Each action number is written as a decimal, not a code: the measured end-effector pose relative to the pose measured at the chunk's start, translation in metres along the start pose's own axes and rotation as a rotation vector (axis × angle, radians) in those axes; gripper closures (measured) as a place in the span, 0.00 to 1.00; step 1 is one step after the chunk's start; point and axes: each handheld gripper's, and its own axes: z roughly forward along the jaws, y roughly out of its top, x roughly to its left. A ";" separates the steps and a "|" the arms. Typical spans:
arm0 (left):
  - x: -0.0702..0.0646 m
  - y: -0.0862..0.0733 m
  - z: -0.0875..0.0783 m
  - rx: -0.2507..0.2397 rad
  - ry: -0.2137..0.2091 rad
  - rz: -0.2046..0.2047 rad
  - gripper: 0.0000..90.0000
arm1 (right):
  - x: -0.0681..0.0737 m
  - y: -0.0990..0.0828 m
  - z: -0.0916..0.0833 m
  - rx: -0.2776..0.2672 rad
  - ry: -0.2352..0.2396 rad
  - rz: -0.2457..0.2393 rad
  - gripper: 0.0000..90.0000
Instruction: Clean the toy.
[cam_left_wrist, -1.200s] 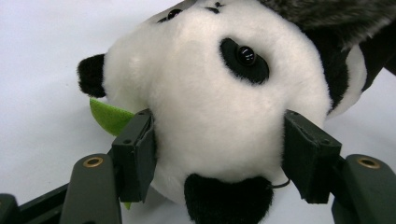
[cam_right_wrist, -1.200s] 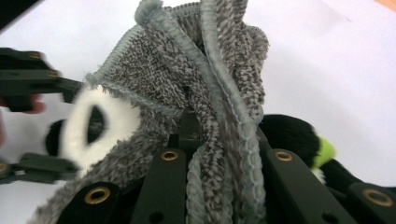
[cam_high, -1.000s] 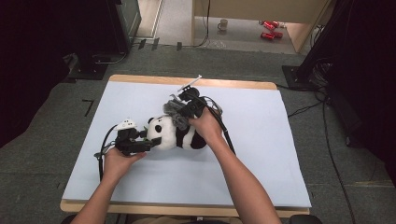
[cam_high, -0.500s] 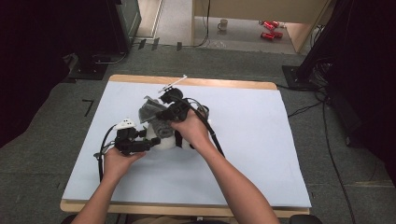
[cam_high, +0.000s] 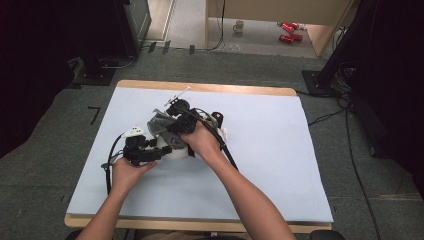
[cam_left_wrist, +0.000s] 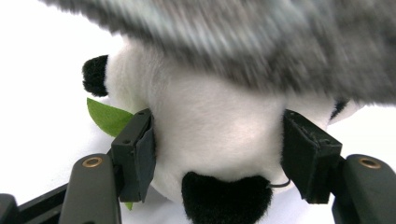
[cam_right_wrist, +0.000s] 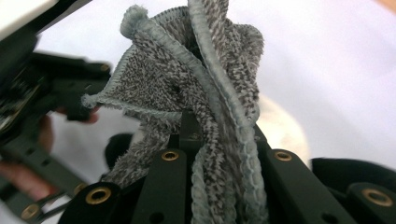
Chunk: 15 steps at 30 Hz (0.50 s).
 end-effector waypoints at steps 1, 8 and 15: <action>0.000 0.000 0.000 0.000 0.002 0.002 0.38 | -0.002 0.002 0.001 -0.005 -0.010 0.003 0.86; -0.003 0.000 0.000 0.018 0.005 0.026 0.39 | -0.018 0.011 0.007 0.023 -0.023 0.070 0.86; -0.004 -0.001 0.000 0.030 0.007 0.044 0.39 | -0.027 0.017 0.012 0.079 -0.036 0.087 0.86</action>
